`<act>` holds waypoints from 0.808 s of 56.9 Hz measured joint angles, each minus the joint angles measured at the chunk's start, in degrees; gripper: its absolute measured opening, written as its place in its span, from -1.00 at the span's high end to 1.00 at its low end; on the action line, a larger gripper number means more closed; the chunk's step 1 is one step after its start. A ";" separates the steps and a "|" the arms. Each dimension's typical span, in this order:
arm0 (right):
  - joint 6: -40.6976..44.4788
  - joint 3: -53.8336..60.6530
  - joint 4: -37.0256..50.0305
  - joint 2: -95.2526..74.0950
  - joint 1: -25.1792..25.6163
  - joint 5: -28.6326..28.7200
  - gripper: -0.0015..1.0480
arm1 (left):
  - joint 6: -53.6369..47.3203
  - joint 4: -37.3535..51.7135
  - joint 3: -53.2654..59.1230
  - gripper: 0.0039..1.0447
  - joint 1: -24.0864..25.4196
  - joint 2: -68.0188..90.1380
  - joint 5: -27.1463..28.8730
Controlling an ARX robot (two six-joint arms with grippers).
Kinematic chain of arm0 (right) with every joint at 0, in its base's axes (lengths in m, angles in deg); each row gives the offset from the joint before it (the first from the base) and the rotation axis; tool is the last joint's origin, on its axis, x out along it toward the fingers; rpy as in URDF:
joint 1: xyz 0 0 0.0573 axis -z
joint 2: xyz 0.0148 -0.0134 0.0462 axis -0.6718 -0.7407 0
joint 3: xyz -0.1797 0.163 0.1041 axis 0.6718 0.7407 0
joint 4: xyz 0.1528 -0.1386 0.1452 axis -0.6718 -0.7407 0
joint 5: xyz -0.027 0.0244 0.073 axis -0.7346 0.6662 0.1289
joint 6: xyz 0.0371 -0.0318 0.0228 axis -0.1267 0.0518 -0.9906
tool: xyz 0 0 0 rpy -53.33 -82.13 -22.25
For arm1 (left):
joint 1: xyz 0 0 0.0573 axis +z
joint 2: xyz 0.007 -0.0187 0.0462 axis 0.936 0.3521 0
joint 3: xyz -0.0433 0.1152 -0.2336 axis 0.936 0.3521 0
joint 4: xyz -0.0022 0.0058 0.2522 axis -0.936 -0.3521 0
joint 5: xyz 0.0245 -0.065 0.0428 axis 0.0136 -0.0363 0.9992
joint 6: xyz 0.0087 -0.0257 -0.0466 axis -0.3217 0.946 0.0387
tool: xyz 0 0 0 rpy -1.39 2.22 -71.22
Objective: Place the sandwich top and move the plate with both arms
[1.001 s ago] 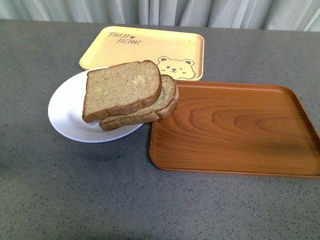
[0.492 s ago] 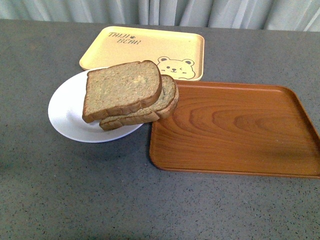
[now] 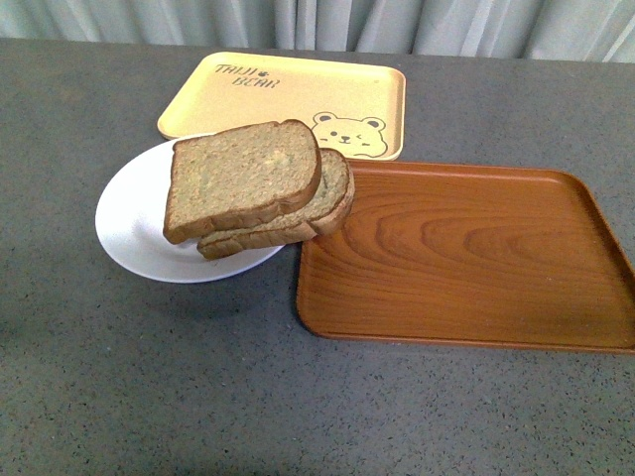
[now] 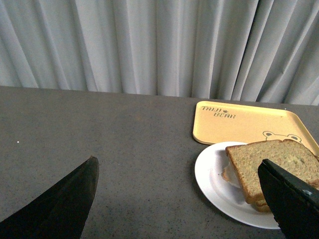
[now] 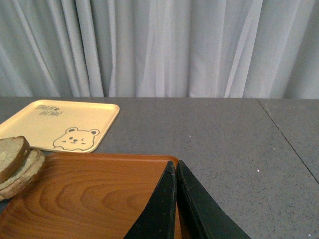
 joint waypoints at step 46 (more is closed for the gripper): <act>0.11 -0.02 -14.38 14.08 0.00 -0.04 0.64 | 0.00 0.00 0.00 -0.83 0.00 0.00 0.00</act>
